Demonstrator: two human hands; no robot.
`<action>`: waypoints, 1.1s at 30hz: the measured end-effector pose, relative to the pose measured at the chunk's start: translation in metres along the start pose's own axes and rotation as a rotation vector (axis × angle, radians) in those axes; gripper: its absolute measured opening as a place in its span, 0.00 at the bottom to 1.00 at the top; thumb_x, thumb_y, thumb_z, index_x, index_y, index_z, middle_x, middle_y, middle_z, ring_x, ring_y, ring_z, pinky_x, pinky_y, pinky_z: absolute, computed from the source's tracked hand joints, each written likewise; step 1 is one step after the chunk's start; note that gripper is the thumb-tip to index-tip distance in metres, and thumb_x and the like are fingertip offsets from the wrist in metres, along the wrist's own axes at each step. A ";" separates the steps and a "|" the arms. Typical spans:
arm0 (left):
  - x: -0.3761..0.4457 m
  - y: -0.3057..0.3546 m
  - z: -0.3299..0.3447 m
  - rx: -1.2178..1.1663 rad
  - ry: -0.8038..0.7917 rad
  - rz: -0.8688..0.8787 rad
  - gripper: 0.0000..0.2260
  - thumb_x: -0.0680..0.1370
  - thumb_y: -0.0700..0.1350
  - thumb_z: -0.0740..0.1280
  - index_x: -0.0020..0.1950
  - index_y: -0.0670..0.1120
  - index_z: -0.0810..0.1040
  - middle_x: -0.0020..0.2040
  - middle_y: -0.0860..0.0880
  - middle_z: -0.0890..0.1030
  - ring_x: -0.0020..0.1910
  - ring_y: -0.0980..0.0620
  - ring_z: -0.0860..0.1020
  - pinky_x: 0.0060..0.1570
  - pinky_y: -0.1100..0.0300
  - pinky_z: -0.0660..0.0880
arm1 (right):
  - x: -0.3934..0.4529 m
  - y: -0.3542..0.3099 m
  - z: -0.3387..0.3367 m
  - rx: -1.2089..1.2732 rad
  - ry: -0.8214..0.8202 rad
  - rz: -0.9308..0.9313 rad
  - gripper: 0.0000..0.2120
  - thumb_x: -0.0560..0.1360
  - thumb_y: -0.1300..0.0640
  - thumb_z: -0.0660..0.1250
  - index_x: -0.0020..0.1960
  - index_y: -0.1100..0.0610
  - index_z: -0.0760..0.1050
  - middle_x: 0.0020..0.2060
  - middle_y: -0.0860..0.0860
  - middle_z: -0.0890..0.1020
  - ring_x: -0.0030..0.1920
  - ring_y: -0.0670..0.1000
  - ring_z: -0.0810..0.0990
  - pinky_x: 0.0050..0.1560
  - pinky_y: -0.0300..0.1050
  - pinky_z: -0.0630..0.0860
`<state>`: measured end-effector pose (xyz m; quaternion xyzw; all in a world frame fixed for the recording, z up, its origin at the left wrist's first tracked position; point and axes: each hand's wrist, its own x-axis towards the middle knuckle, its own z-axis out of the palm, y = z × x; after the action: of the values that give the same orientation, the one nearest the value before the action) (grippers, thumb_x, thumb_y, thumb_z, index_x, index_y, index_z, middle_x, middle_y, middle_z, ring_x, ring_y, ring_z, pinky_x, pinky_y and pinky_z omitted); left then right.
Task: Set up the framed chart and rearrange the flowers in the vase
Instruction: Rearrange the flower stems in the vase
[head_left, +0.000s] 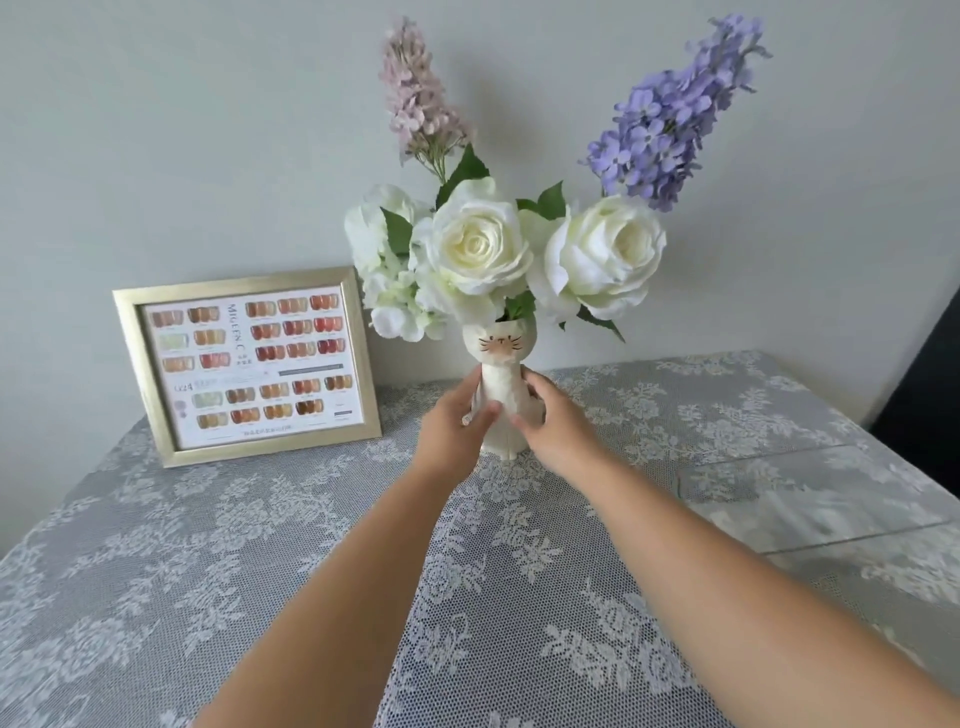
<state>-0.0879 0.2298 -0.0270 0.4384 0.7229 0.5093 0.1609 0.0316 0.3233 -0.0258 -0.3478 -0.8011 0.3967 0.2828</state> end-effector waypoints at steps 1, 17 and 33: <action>-0.002 0.001 -0.001 0.018 -0.001 0.009 0.23 0.79 0.50 0.67 0.73 0.62 0.67 0.59 0.57 0.76 0.58 0.57 0.75 0.53 0.60 0.68 | -0.002 0.000 -0.001 -0.017 0.001 -0.005 0.29 0.77 0.61 0.65 0.75 0.48 0.61 0.67 0.51 0.74 0.61 0.52 0.76 0.53 0.43 0.73; -0.100 0.039 -0.013 0.028 0.010 0.072 0.18 0.78 0.51 0.70 0.67 0.63 0.74 0.61 0.51 0.80 0.59 0.49 0.80 0.58 0.47 0.78 | -0.092 -0.017 -0.028 -0.068 -0.068 -0.042 0.30 0.77 0.59 0.63 0.74 0.41 0.57 0.66 0.50 0.73 0.51 0.49 0.79 0.36 0.36 0.74; -0.209 0.062 -0.013 0.157 0.032 0.123 0.21 0.76 0.57 0.69 0.69 0.65 0.73 0.59 0.59 0.79 0.57 0.61 0.79 0.44 0.73 0.71 | -0.216 -0.023 -0.048 -0.025 -0.024 -0.101 0.30 0.79 0.56 0.62 0.76 0.41 0.55 0.70 0.49 0.69 0.54 0.47 0.75 0.41 0.37 0.71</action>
<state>0.0507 0.0617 -0.0114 0.4850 0.7347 0.4671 0.0826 0.1880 0.1655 -0.0198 -0.3057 -0.8257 0.3760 0.2886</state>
